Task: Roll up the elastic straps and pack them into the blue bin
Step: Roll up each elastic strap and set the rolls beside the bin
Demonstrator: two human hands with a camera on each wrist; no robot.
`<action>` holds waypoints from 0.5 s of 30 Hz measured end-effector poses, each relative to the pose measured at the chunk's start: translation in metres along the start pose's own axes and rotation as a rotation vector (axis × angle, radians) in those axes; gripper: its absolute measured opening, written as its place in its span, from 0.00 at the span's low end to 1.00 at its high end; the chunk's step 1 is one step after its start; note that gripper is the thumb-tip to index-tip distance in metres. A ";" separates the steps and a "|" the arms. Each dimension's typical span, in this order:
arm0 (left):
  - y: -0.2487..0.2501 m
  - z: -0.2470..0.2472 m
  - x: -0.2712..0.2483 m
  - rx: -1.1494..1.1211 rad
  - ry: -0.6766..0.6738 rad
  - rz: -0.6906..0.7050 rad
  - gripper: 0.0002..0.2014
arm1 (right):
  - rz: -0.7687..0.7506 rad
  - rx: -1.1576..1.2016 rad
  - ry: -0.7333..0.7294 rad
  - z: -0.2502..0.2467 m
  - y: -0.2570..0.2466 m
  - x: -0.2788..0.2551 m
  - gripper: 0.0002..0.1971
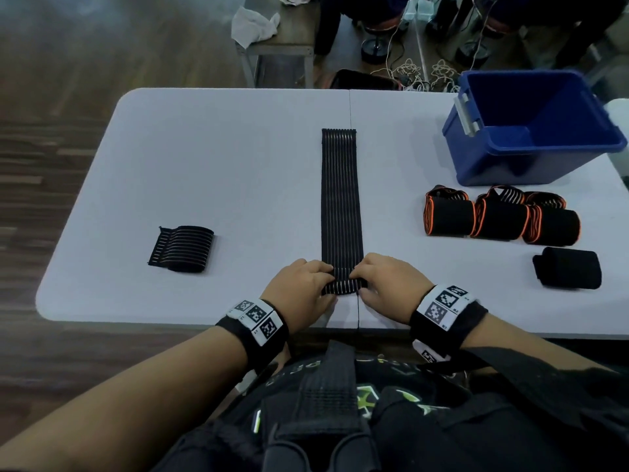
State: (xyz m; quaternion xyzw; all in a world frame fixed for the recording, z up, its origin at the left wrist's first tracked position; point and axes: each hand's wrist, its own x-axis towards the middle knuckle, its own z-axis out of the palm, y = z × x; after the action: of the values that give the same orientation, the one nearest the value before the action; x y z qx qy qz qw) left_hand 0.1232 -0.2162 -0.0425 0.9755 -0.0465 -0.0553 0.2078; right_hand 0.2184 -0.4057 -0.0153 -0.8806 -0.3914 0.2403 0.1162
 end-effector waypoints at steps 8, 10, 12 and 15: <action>-0.007 -0.015 0.021 -0.313 -0.011 -0.267 0.11 | 0.215 0.244 0.062 -0.001 0.001 0.019 0.12; -0.010 -0.012 0.026 -0.403 0.018 -0.353 0.10 | 0.272 0.300 0.076 -0.001 0.001 0.024 0.13; -0.012 -0.010 0.031 -0.523 0.055 -0.430 0.08 | 0.326 0.391 0.116 0.000 0.005 0.029 0.13; -0.013 -0.010 0.038 -0.578 0.064 -0.506 0.06 | 0.385 0.472 0.164 0.001 0.007 0.035 0.12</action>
State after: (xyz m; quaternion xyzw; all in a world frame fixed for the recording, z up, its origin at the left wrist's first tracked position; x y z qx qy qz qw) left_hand 0.1631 -0.2044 -0.0427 0.8587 0.2196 -0.0851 0.4552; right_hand 0.2423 -0.3841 -0.0307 -0.9037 -0.1401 0.2703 0.3009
